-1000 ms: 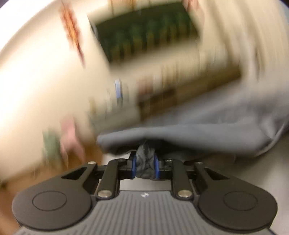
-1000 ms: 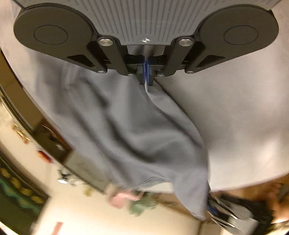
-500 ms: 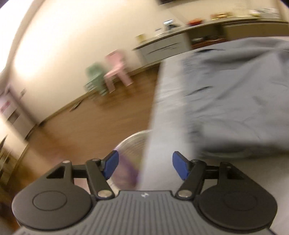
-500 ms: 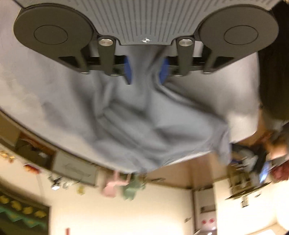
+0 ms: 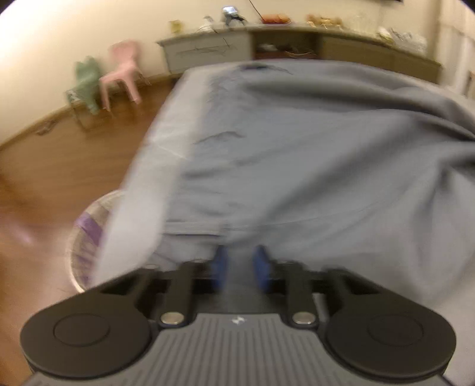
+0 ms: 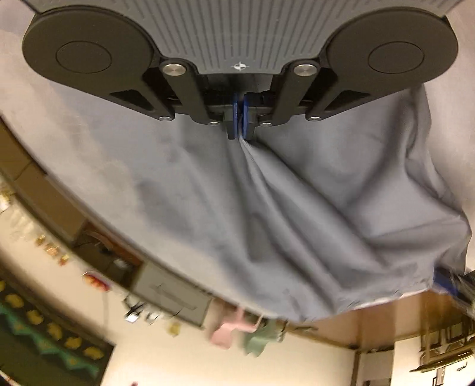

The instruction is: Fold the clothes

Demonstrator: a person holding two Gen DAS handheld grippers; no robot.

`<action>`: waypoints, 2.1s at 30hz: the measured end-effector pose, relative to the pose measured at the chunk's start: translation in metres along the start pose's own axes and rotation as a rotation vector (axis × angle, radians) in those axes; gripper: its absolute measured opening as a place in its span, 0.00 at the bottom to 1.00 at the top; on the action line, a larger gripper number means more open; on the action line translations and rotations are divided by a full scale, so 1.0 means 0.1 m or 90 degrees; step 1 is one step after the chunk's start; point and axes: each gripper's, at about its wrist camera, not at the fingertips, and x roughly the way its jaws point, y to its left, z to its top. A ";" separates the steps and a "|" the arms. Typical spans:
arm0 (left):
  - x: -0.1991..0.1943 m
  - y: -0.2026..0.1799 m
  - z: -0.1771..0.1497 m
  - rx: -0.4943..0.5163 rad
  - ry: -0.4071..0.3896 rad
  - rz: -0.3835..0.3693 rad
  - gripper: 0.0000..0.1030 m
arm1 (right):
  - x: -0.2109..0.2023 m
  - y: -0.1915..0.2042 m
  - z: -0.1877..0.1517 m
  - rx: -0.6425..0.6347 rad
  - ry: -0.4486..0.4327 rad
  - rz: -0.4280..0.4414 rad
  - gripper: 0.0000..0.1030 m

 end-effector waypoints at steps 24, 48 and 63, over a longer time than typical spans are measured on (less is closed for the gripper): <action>-0.79 0.08 -0.05 -0.102 -0.051 0.034 0.47 | -0.66 0.53 -0.16 -0.034 -0.040 0.014 0.18; -0.68 0.33 0.09 -0.362 -0.097 -0.262 0.95 | -0.21 2.05 0.93 -0.269 -0.201 0.078 0.00; -1.44 0.41 -0.41 -0.372 -0.230 -0.236 0.04 | -0.61 1.83 0.61 -0.206 -0.251 0.107 0.08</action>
